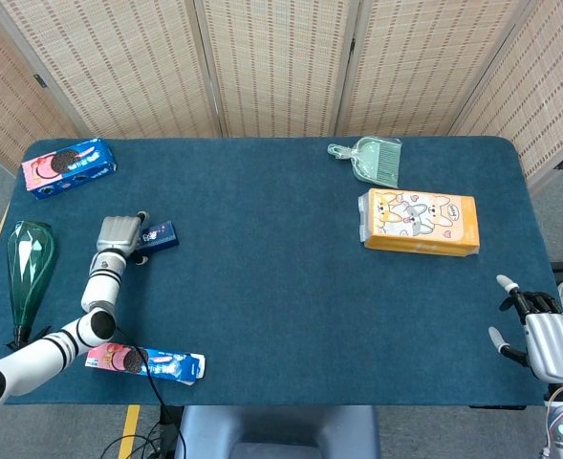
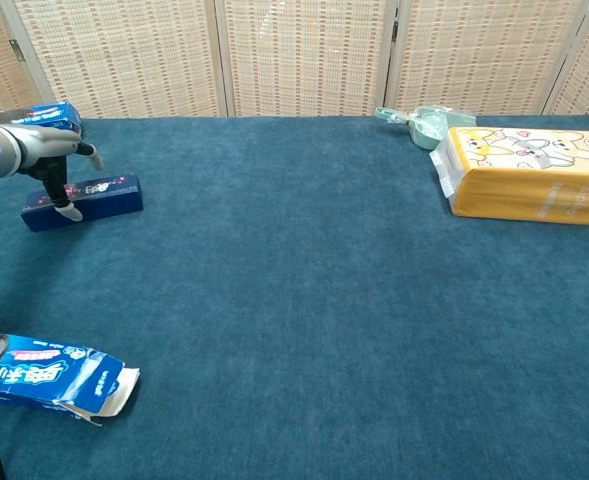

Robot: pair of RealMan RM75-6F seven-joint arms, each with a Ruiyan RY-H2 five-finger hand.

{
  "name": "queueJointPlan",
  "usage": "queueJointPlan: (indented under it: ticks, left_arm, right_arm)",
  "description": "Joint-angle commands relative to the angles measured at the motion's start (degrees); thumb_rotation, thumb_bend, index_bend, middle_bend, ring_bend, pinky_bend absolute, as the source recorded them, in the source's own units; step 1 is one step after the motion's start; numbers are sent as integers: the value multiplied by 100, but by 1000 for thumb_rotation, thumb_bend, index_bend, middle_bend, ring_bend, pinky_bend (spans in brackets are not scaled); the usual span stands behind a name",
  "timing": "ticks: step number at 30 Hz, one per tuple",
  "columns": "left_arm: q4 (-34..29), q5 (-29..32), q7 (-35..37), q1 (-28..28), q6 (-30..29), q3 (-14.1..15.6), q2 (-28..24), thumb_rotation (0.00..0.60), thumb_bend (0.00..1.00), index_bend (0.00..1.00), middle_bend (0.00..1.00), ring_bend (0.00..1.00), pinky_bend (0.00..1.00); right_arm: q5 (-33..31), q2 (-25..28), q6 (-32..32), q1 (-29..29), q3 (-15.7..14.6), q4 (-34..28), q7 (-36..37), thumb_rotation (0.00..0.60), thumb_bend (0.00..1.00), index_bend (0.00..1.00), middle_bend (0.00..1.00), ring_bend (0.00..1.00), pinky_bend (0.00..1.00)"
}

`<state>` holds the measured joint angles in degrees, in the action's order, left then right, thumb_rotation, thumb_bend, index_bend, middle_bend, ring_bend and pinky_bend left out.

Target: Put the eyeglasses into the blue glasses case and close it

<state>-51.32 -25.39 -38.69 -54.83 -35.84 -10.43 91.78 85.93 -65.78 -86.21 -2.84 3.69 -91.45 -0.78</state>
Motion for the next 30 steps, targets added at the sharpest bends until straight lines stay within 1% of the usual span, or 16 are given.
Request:
queueJointPlan:
  ticks: [1, 2, 3, 7, 12, 16, 17, 19, 22, 24, 26, 28, 30]
  left_arm:
    - [236, 107, 108, -28, 153, 14, 121, 600, 215, 271, 1000, 951, 1000]
    - [282, 88, 157, -23, 199, 19, 138, 600, 215, 318, 1000, 954, 1000]
    - [311, 64, 183, -20, 223, 31, 149, 600, 215, 343, 1000, 955, 1000]
    - [348, -39, 294, -10, 268, 60, 175, 600, 218, 368, 1000, 955, 1000]
    - [208, -349, 538, 22, 193, 45, 133, 600, 294, 495, 1000, 955, 1000]
    - [67, -538, 662, 49, 157, 67, 83, 600, 306, 521, 1000, 955, 1000]
    - [15, -556, 684, 55, 164, 76, 58, 600, 306, 507, 1000, 955, 1000]
    - [-87, -591, 729, 63, 135, 73, 14, 600, 305, 427, 1000, 955, 1000]
    - [-336, -767, 893, 121, -43, 32, -79, 600, 300, 233, 1000, 955, 1000]
    - [-578, -907, 1029, 187, -158, 5, -192, 600, 298, 138, 988, 947, 1000]
    - [-862, -1083, 1215, 280, -326, -42, -321, 600, 298, 53, 954, 924, 1000]
    - [-1128, -1278, 1416, 391, -519, -88, -437, 600, 299, 25, 923, 896, 997]
    - [-1464, -1501, 1652, 546, -748, -128, -601, 600, 299, 22, 862, 823, 990]
  right_arm:
    - [1, -7, 10, -10, 5, 4, -4, 600, 301, 119, 443, 327, 231]
    - [2, -11, 17, -17, 8, 7, -6, 600, 301, 119, 443, 327, 231]
    - [1, -15, 23, -22, 9, 10, -6, 600, 301, 119, 443, 327, 232]
    - [7, -28, 42, -40, 13, 18, -9, 600, 301, 119, 443, 327, 234]
    - [12, -31, 32, -33, 6, 16, -13, 600, 301, 119, 443, 328, 236]
    - [10, -30, 28, -29, 4, 9, -18, 600, 301, 119, 443, 328, 236]
    - [13, -29, 25, -29, 4, 5, -20, 600, 301, 119, 443, 328, 236]
    - [17, -26, 16, -27, 5, 1, -24, 600, 301, 119, 443, 328, 236]
    - [17, -15, 2, -23, 10, -10, -35, 600, 301, 119, 443, 328, 236]
    - [18, -5, 0, -24, 13, -15, -41, 600, 300, 119, 443, 328, 236]
    - [11, 1, 2, -28, 21, -16, -45, 600, 301, 119, 443, 328, 236]
    - [10, 7, 4, -36, 31, -16, -46, 600, 301, 119, 443, 328, 236]
    - [9, 21, 10, -49, 44, -11, -53, 600, 301, 119, 443, 328, 236]
